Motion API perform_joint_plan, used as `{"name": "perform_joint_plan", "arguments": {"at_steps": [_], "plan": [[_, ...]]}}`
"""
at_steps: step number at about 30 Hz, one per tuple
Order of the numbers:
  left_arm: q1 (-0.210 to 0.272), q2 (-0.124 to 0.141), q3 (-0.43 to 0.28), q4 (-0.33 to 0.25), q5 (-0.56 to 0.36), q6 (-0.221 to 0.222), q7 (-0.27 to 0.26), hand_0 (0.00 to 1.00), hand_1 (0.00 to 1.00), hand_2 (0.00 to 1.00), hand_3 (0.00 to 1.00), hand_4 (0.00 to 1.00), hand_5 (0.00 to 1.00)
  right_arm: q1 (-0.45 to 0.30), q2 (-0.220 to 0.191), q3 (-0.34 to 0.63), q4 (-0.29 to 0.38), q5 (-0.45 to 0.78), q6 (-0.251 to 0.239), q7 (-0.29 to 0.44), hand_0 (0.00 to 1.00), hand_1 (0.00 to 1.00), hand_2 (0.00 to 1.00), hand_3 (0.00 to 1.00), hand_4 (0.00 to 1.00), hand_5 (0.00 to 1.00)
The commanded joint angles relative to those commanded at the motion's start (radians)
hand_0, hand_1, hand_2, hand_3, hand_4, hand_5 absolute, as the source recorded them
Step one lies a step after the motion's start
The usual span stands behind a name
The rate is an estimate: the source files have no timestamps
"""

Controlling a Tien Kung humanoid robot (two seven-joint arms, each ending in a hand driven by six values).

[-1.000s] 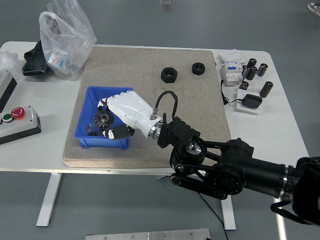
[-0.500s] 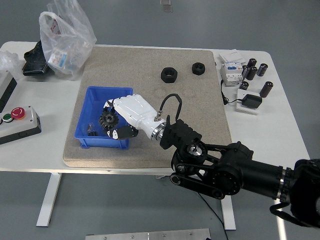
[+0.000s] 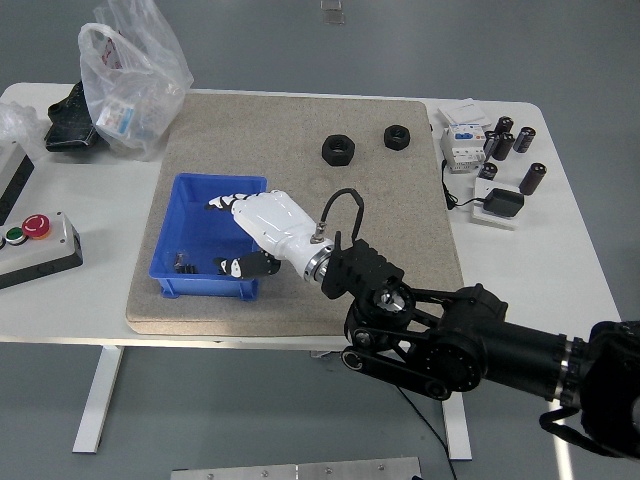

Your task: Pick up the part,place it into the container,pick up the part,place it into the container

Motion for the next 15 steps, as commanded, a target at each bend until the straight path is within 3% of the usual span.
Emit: {"name": "perform_joint_plan", "arguments": {"at_steps": [8,12,15], "plan": [[0.003,-0.005,0.000,0.000,0.002,-0.001,-0.003,0.655,0.631,0.612,0.689,0.661,0.238,-0.116,-0.104,0.199,0.067,-0.024,-0.026,0.014,0.385,0.610,0.746,0.788,0.773,0.326],[0.006,-0.005,-0.006,0.000,0.008,-0.002,0.000,0.655,0.631,0.612,0.689,0.661,0.238,-0.199,-0.165,0.320,0.073,0.028,-0.049,0.069,0.385,0.610,0.746,0.788,0.773,0.326],[0.005,-0.005,-0.014,0.000,0.019,-0.002,0.004,0.655,0.631,0.612,0.689,0.661,0.239,-0.257,-0.186,0.397,0.063,0.098,-0.066,0.133,0.403,0.631,0.762,0.786,0.763,0.326]]}}
